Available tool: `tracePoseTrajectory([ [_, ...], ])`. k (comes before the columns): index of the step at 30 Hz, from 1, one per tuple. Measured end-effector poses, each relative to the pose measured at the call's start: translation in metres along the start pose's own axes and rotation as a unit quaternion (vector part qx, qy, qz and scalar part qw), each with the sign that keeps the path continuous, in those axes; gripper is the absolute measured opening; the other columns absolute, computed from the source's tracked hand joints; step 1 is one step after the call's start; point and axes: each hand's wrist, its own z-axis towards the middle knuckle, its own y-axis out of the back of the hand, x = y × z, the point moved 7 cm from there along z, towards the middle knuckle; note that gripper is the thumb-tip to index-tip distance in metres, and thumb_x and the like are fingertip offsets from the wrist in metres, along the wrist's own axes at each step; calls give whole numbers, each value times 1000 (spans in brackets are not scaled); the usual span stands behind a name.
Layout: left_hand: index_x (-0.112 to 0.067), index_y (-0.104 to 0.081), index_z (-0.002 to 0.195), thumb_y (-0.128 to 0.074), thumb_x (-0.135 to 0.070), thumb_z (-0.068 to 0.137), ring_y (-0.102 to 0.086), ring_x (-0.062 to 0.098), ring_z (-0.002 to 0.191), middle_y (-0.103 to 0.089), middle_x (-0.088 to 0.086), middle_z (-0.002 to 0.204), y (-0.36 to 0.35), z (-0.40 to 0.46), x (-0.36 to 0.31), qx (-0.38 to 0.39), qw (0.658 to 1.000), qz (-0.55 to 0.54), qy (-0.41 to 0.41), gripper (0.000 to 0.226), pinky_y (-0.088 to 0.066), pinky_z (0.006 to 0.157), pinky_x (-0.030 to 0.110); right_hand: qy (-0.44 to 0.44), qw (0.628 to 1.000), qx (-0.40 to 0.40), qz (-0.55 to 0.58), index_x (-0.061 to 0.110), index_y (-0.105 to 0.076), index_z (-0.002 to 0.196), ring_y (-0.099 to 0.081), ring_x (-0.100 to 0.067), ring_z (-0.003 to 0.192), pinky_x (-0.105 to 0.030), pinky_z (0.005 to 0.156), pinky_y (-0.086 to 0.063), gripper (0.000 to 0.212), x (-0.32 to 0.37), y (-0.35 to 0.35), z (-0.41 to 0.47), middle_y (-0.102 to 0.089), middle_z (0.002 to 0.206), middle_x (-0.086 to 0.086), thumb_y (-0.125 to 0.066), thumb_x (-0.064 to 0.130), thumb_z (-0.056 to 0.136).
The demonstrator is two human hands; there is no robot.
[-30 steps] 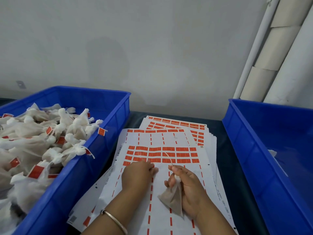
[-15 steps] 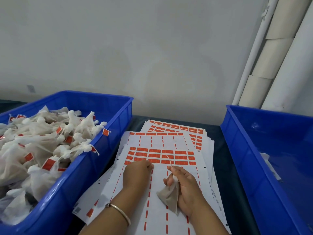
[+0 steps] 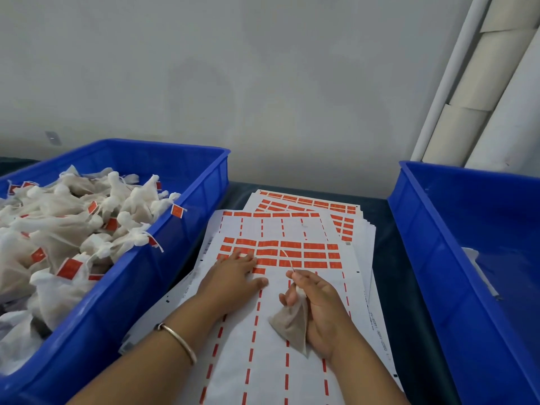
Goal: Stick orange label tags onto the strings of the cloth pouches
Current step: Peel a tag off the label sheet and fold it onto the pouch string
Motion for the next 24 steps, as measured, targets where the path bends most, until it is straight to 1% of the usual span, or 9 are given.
tracePoseTrajectory([
  [3, -39, -28, 142, -40, -68, 83, -13, 17, 142, -19, -14, 152, 3, -3, -2, -11, 1000, -4, -2, 66, -19, 111, 45, 0, 1000, -2, -31, 22, -75, 87, -66, -23, 74, -31, 72, -55, 25, 0, -2, 1, -72, 78, -7, -71, 36, 68],
  [6, -40, -39, 137, -40, -63, 86, -17, 13, 141, -30, -17, 147, 8, -12, -10, -69, 997, -1, -28, 55, -14, 112, 40, 4, 998, 1, -57, 21, -72, 92, -67, -18, 66, -28, 72, -56, 35, 1, -4, 4, -73, 80, -2, -69, 40, 63],
  [8, -40, -51, 128, -44, -57, 88, -34, 10, 134, -43, -19, 139, 11, -18, -15, -124, 991, -9, -47, 44, -23, 110, 34, 10, 998, 4, -69, 22, -72, 91, -67, -16, 64, -29, 75, -57, 30, 1, -3, 5, -73, 80, -2, -67, 39, 67],
  [10, -38, -64, 111, -46, -52, 89, -58, 3, 102, -62, -20, 118, 14, -21, -15, -154, 985, -41, -62, 31, -39, 96, 19, 15, 997, 12, -78, 28, -75, 85, -67, -16, 66, -29, 77, -57, 14, 1, -4, 5, -72, 77, -4, -66, 35, 78],
  [11, -37, -66, 102, -47, -51, 89, -59, 0, 84, -65, -20, 105, 15, -23, -14, -158, 984, -54, -66, 27, -42, 86, 12, 18, 996, 14, -85, 31, -75, 82, -67, -17, 67, -28, 75, -56, 11, 2, -5, 4, -71, 75, -4, -64, 33, 83],
  [13, -36, -67, 96, -48, -50, 89, -54, -2, 70, -66, -21, 97, 15, -23, -13, -163, 982, -66, -66, 24, -33, 71, 3, 23, 994, 16, -102, 32, -75, 79, -67, -18, 69, -21, 67, -54, 16, 2, -5, 4, -69, 70, -3, -62, 29, 87],
  [15, -36, -67, 99, -49, -50, 88, -53, -2, 71, -65, -22, 100, 16, -22, -11, -170, 981, -66, -62, 26, -30, 71, 2, 26, 994, 14, -109, 28, -75, 78, -67, -19, 70, -18, 63, -52, 17, 3, -6, 5, -68, 67, -3, -61, 27, 89],
  [20, -34, -65, 95, -45, -48, 91, -54, 2, 67, -66, -18, 93, 16, -20, -16, -178, 982, -5, -67, 25, -36, 73, 7, 25, 993, 21, -112, 22, -72, 82, -66, -18, 67, -18, 63, -52, 16, 4, -6, 4, -65, 61, -3, -59, 24, 91],
  [24, -34, -63, 102, -45, -46, 92, -57, 4, 75, -64, -18, 102, 18, -20, -17, -185, 981, -16, -51, 24, -40, 80, 9, 25, 995, 15, -95, 18, -71, 84, -64, -17, 64, -19, 62, -52, 15, 6, -6, 4, -65, 62, -4, -58, 19, 92],
])
